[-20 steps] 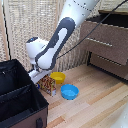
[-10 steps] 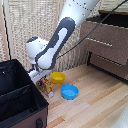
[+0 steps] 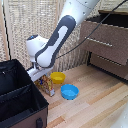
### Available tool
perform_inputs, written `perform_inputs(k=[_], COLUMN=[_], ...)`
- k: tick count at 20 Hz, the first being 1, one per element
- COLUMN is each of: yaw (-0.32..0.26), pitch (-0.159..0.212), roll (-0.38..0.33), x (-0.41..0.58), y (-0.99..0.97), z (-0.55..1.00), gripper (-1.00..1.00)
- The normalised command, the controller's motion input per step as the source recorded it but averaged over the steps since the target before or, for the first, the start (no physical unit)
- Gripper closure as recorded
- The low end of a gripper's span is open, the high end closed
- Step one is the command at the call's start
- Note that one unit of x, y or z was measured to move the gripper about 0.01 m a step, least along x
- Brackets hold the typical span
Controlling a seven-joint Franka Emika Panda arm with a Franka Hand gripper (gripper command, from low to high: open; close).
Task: Locate and clasp the grip of the topmost drawer. Steadily and circumspectly yank the drawer open. Discover and seize the nutrition bar using your clamp. Deposit the nutrition bar in the accessible drawer. Unclench the nutrition bar.
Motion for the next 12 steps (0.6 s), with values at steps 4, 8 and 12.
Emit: perform_inputs(k=[4,8,12], yaw=[-0.120,-0.134,-0.118], pitch=[0.070,0.068,0.082], roll=[0.036,0.040,0.027], x=[0.161,0.143,0.137], y=[-0.08,-0.06,-0.05], z=[0.97,0.96,0.96], gripper=[1.00,1.00,1.00])
